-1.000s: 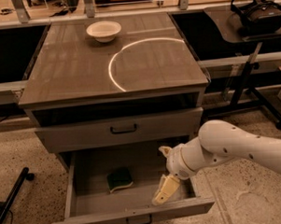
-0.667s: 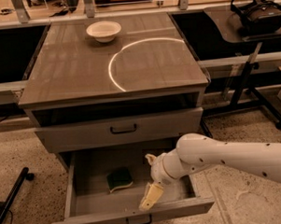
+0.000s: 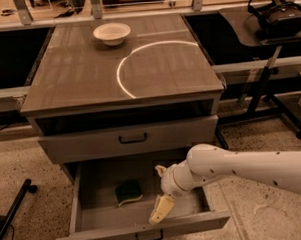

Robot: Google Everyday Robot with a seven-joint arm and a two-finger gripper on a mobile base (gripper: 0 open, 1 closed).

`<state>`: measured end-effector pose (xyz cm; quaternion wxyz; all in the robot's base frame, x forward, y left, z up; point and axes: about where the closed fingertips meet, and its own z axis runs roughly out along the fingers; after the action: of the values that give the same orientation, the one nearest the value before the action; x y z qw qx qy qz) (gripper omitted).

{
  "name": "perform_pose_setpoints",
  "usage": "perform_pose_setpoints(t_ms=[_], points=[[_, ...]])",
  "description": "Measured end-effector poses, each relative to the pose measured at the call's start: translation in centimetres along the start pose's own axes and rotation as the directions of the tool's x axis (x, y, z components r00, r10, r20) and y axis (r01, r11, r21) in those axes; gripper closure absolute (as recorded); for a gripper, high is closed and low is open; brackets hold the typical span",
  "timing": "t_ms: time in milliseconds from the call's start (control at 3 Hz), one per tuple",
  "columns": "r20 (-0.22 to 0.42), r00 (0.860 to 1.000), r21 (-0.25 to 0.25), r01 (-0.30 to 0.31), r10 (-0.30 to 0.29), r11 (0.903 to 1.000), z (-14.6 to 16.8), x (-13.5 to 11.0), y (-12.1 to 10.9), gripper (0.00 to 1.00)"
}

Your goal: Pick sponge from middle drawer and place on counter

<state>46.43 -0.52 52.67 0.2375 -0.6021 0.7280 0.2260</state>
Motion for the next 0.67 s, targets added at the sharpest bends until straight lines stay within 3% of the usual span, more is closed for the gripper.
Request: perform_pose_setpoints(t_ms=[667], points=[[0.004,0.997,-0.015,0.072,-0.072,0.9973,3.8,1.7,-2.7,0.0]])
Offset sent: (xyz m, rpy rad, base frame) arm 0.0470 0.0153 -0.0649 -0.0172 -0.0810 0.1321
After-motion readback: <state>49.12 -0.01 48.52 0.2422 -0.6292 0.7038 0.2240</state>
